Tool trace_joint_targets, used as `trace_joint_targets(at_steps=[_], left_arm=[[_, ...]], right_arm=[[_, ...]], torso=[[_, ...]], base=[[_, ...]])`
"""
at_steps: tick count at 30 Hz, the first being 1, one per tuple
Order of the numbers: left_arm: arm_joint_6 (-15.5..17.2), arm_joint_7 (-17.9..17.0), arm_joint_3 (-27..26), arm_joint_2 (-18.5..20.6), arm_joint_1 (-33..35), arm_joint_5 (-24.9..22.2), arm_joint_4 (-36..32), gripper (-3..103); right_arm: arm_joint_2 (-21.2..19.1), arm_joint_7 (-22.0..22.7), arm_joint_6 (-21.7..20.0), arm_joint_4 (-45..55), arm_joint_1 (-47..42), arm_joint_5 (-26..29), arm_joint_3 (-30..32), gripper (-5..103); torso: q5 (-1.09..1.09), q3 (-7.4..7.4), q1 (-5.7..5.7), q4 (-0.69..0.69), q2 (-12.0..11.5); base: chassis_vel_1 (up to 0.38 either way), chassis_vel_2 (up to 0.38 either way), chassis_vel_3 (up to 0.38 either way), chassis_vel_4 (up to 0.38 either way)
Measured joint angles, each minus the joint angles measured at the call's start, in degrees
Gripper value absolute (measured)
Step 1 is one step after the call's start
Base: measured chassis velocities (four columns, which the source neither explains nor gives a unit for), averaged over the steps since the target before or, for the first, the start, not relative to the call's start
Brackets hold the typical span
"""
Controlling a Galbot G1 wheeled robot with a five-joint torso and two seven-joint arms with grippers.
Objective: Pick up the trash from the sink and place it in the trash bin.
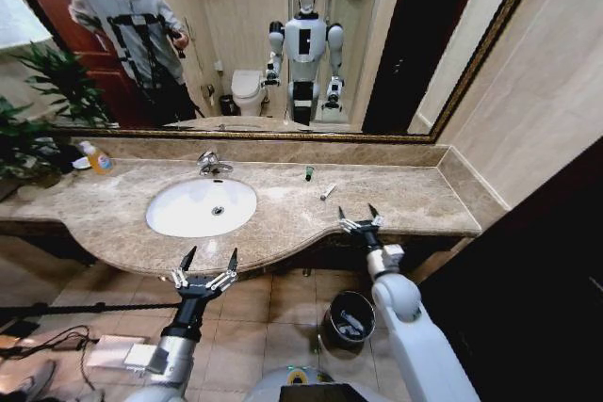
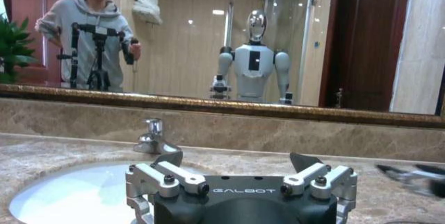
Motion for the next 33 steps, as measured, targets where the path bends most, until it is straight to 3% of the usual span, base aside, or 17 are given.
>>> trace_joint_targets(at_steps=[4,7,15,23,25,30,33], left_arm=[[0.0,0.0,0.0,0.0,0.0,0.0,0.0,100],[0.0,-0.01,0.0,0.0,0.0,0.0,0.0,100],[0.0,0.0,0.0,0.0,0.0,0.0,-0.01,100],[0.0,0.0,0.0,0.0,0.0,0.0,0.0,100],[0.0,0.0,0.0,0.0,0.0,0.0,0.0,100],[0.0,0.0,0.0,0.0,0.0,0.0,0.0,100],[0.0,0.0,0.0,0.0,0.0,0.0,0.0,100]], right_arm=[[0.84,3.41,-0.04,-5.23,4.79,-0.65,-3.92,100],[2.42,6.39,-2.42,-9.22,8.97,-1.21,-7.46,100],[4.14,8.91,-2.76,-16.0,14.95,-2.78,-9.93,100],[5.99,10.55,-4.03,-21.21,19.94,-0.89,-10.6,101],[6.15,10.88,-4.74,-22.45,20.96,-0.01,-10.44,90],[6.15,10.91,-5.04,-23.57,21.54,0.65,-10.28,90],[6.06,10.77,-5.05,-24.65,21.57,0.64,-9.85,81]], torso=[[0.01,0.0,0.01,0.01,0.0],[0.0,0.0,0.0,0.01,0.0],[0.0,0.0,0.0,0.0,0.0],[0.01,0.0,0.0,0.01,0.0],[0.0,0.0,0.0,0.01,0.0],[0.0,0.0,0.0,0.01,0.0],[0.0,0.0,0.0,0.0,0.0]], base=[[0.0,0.0,0.0,0.0],[0.0,0.0,0.0,0.0],[0.0,0.0,0.0,0.0],[0.0,0.0,0.0,0.0],[0.0,0.0,0.0,0.0],[0.0,0.0,0.0,0.0],[0.0,0.0,0.0,0.0]])
